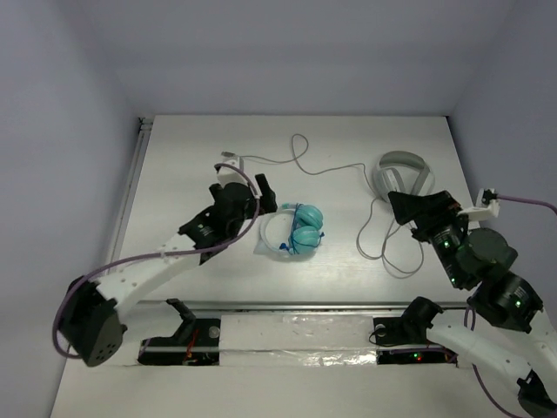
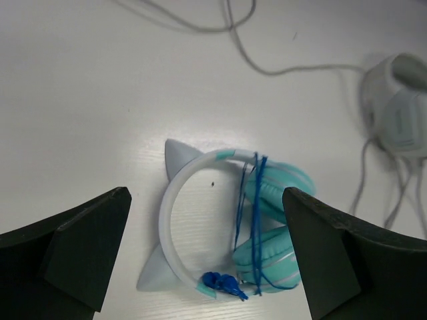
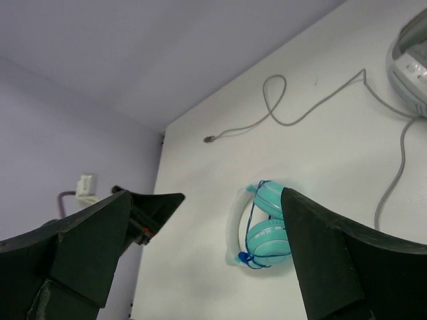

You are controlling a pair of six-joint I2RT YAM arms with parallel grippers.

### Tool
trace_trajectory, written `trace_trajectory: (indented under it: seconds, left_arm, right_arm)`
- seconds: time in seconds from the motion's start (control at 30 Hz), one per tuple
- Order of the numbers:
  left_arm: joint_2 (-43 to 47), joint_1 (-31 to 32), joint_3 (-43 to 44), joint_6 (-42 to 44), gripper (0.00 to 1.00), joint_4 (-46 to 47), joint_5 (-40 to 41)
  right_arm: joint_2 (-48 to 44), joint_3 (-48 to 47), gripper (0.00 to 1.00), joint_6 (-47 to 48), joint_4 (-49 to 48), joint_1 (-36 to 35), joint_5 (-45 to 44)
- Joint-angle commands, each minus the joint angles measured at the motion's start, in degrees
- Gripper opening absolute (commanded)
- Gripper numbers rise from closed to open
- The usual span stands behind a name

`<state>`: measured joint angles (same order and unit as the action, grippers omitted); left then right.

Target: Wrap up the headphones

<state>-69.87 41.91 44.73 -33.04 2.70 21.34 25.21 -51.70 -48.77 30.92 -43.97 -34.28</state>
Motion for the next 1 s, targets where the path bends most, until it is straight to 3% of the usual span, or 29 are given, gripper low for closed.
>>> trace_trajectory:
  seconds: [0.0, 0.17, 0.37, 0.97]
  left_arm:
    - [11.63, -0.07, 1.5, 1.04, 0.99, -1.81, 5.37]
    - [24.14, -0.6, 3.16, 3.42, 0.99, -6.46, 5.47]
    - [31.71, -0.6, 4.4, 4.47, 0.99, -8.5, 3.01]
    - [37.17, -0.6, 3.87, 5.44, 0.99, -8.33, 0.37]
  right_arm:
    - [0.36, -6.12, 1.0, 4.47, 2.91, -0.33, -0.97]
    - [-1.21, -12.27, 1.0, 8.25, 4.07, -0.33, 0.88]
    - [-3.15, -14.3, 1.0, 9.75, 4.24, -0.33, 1.76]
    - [-4.12, -14.39, 1.0, 10.28, 4.15, -0.33, 0.8]
